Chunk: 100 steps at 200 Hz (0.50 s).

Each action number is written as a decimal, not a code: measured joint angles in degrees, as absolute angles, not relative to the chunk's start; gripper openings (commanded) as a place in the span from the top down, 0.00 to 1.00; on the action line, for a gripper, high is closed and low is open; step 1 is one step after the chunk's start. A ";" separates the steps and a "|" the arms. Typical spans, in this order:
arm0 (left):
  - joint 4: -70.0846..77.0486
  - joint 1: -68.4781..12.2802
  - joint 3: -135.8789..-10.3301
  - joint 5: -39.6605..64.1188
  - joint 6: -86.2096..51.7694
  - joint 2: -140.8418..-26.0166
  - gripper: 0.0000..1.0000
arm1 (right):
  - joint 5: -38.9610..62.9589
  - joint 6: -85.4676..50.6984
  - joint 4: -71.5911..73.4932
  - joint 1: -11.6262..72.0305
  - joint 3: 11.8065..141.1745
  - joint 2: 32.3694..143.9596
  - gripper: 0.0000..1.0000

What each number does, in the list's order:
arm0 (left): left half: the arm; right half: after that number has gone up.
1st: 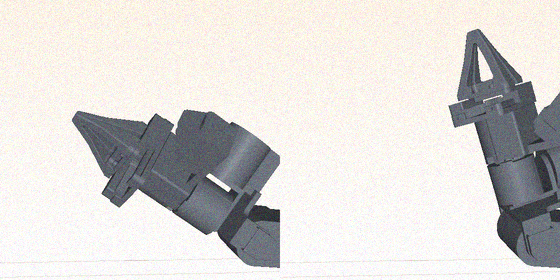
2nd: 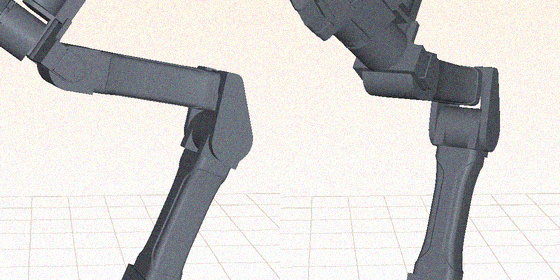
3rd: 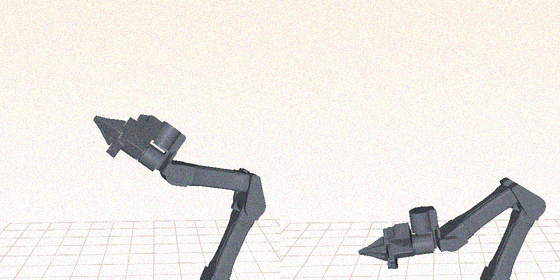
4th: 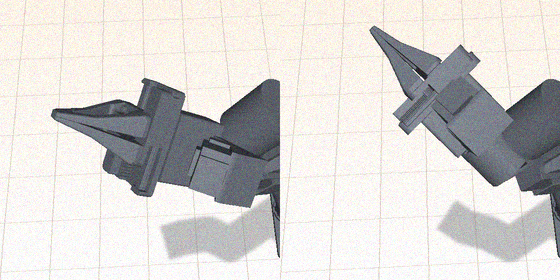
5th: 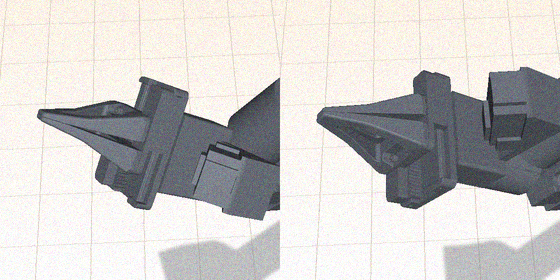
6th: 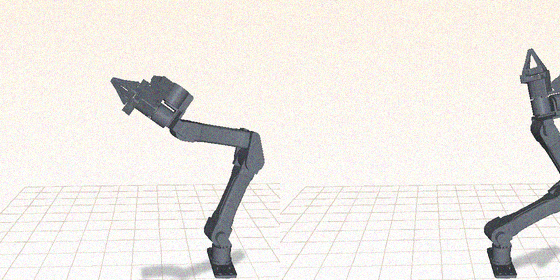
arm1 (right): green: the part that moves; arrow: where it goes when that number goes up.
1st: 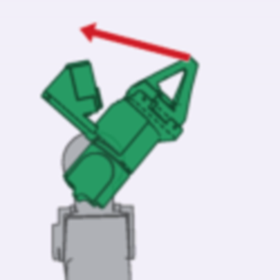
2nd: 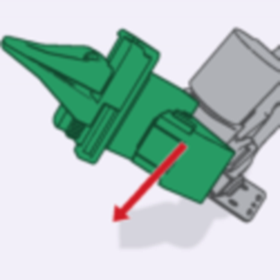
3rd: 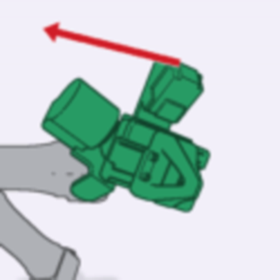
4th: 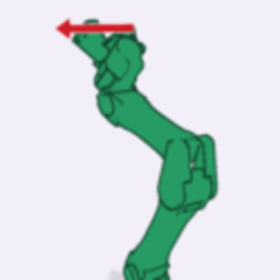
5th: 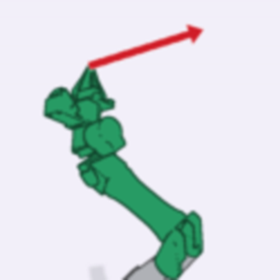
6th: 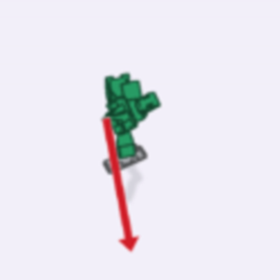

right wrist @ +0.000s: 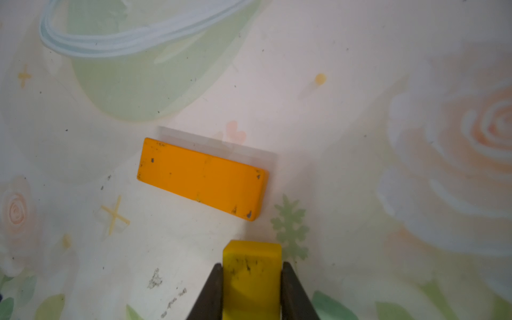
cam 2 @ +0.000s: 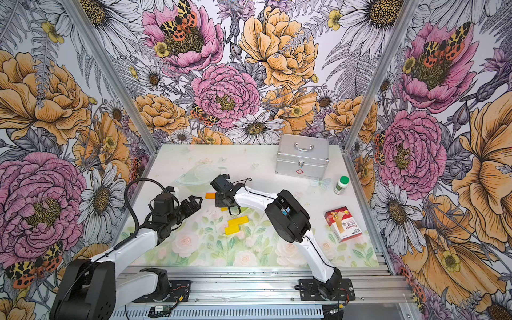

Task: Assemble the letter p with building blocks
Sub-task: Place the building block at the center of the board.

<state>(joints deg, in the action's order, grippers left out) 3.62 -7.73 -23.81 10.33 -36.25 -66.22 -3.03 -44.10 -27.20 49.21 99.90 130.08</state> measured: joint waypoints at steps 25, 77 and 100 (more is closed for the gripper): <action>3.62 -9.13 -23.81 9.85 -36.25 -67.02 0.10 | -2.98 -45.19 -23.73 49.21 97.95 130.06 0.58; 3.64 -10.17 -23.81 9.21 -36.29 -67.92 0.12 | -1.67 -45.43 -20.32 49.21 92.77 126.56 0.48; 3.66 -10.79 -23.81 8.78 -36.93 -68.23 0.19 | -1.48 -44.99 -20.27 49.04 90.67 123.85 0.53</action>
